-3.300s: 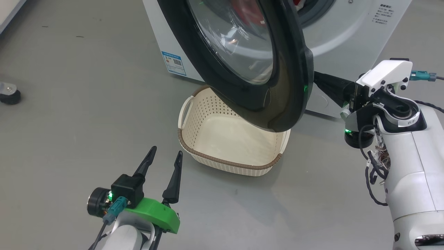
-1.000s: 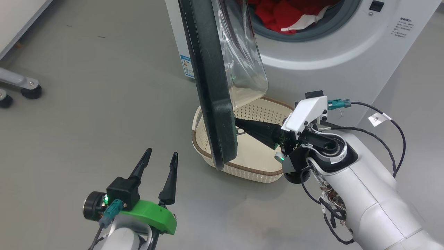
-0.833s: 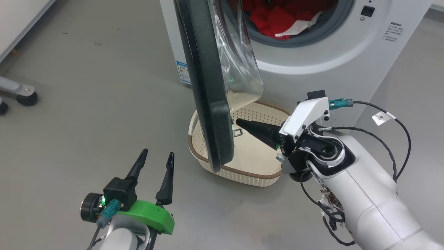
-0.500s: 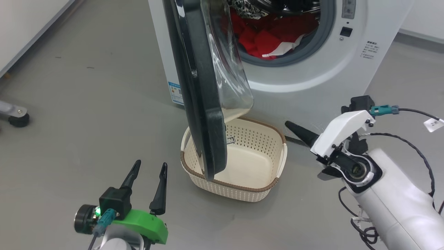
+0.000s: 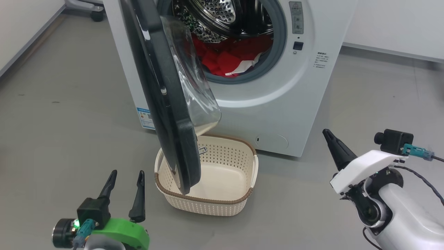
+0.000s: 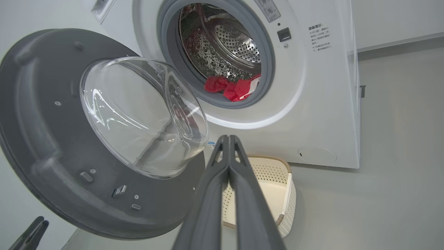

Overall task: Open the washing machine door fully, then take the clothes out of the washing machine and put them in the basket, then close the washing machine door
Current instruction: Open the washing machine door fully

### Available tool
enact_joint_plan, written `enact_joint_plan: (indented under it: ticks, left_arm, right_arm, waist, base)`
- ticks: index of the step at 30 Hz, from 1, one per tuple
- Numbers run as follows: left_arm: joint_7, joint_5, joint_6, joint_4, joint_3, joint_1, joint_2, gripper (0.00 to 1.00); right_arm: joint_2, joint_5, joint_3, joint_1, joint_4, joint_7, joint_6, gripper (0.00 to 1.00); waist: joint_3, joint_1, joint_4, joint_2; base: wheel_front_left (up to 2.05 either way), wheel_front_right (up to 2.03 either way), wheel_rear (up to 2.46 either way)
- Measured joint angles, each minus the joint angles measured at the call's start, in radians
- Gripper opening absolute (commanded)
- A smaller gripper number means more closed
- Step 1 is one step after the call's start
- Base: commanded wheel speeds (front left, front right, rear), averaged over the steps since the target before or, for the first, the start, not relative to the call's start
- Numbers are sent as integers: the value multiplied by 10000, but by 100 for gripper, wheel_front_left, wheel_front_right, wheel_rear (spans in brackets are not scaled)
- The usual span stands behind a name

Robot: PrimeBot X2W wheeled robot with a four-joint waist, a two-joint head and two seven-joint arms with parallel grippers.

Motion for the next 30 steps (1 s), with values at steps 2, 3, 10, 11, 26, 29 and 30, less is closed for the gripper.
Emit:
enact_joint_plan:
  ticks: [2,3,10,11,26,29,30]
  left_arm:
    - [0,0,12,-71,128,42,12,100]
    - [0,0,12,-71,128,42,12,100]
    - [0,0,71,-295,483,275,29,100]
    - [0,0,71,-318,497,291,29,100]
    - [0,0,69,-441,855,333,23,100]
    - [0,15,58,-443,867,340,21,100]
    - [0,35,54,-445,874,340,21,100]
  right_arm:
    - [-297,-568,56,157,-138,-468,0,0]
    - [-297,-568,56,157,-138,-468,0,0]
    - [-972,-1952,31,910,-466,-1795,-598,0]
    - [-1018,-2044,8,1032,-495,-1793,-708,0]
    - [-1083,-3519,-1114,2465,-1455,-1753,-2031,21]
    - [-966,-3777,-1634,2648,-1814,-1753,-2117,100]
    - [-920,-3841,-1739,2735,-1923,-1753,-2121,100]
  waist:
    - [-47,0,-190,0]
    - [-47,0,-190,0]
    - [-127,0,-873,0]
    - [-122,0,-949,0]
    - [59,0,-1531,0]
    - [95,0,-1565,0]
    - [103,0,-1574,0]
  base:
    - [0,0,0]
    - [0,0,0]
    - [0,0,0]
    - [0,0,0]
    - [0,0,0]
    - [0,0,0]
    - [0,0,0]
